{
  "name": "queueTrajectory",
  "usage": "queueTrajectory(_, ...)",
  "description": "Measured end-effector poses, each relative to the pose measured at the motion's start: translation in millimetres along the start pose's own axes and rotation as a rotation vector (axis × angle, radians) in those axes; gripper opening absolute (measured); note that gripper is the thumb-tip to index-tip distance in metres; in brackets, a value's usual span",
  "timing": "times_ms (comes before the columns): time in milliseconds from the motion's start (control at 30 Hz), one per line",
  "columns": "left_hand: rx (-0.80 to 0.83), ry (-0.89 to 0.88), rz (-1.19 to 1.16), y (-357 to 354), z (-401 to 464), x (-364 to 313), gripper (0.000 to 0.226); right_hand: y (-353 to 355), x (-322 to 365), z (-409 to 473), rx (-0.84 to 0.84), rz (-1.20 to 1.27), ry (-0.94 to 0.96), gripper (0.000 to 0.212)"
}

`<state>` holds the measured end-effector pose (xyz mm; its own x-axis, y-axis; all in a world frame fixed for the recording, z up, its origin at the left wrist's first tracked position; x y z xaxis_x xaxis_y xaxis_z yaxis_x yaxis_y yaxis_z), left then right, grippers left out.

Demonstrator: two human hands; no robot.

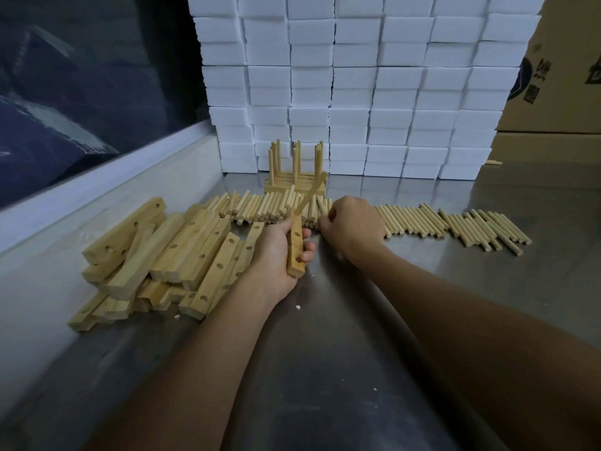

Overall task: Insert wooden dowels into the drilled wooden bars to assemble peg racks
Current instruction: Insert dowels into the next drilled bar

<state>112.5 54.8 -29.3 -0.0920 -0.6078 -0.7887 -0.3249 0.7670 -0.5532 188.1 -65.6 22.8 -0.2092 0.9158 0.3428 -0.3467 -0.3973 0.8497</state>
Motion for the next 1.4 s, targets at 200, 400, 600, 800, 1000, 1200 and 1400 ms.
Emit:
queueTrajectory(200, 0.004, -0.018, 0.013, 0, -1, -2, 0.024, 23, -13, -8, -0.132, 0.188, -0.089, 0.017)
queueTrajectory(400, 0.018, -0.032, 0.079, -3, -4, -3, 0.024, 35, -56, -27, -0.139, 0.658, -0.29, 0.012)
queueTrajectory(600, -0.006, -0.063, 0.143, -5, -6, -4, 0.028, 22, -85, -48, -0.049, 1.297, -0.474, 0.008)
queueTrajectory(800, 0.025, -0.065, 0.117, -9, -9, -4, 0.018, 11, -89, -51, 0.052, 1.666, -0.605, 0.01)
queueTrajectory(1000, 0.008, -0.098, 0.154, -7, -6, -4, 0.017, 20, -94, -47, 0.01, 1.479, -0.482, 0.01)
queueTrajectory(1200, -0.019, -0.093, 0.196, -3, 0, -2, 0.015, 27, -92, -53, -0.047, 1.221, -0.429, 0.024)
queueTrajectory(1400, -0.043, -0.098, 0.236, -3, -1, -1, 0.014, 40, -70, -55, -0.134, 0.856, -0.15, 0.017)
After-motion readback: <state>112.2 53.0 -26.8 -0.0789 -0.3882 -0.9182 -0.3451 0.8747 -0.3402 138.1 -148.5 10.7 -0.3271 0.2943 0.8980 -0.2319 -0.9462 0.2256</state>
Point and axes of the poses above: each hand's wrist, its own z-axis towards the middle knuckle, its own y-axis out of the back of the hand, x = y × z, the point moved 8 cm from there along z, towards the middle knuckle, and after that the axes turned 1 degree about -z, right-handed, at the moved point
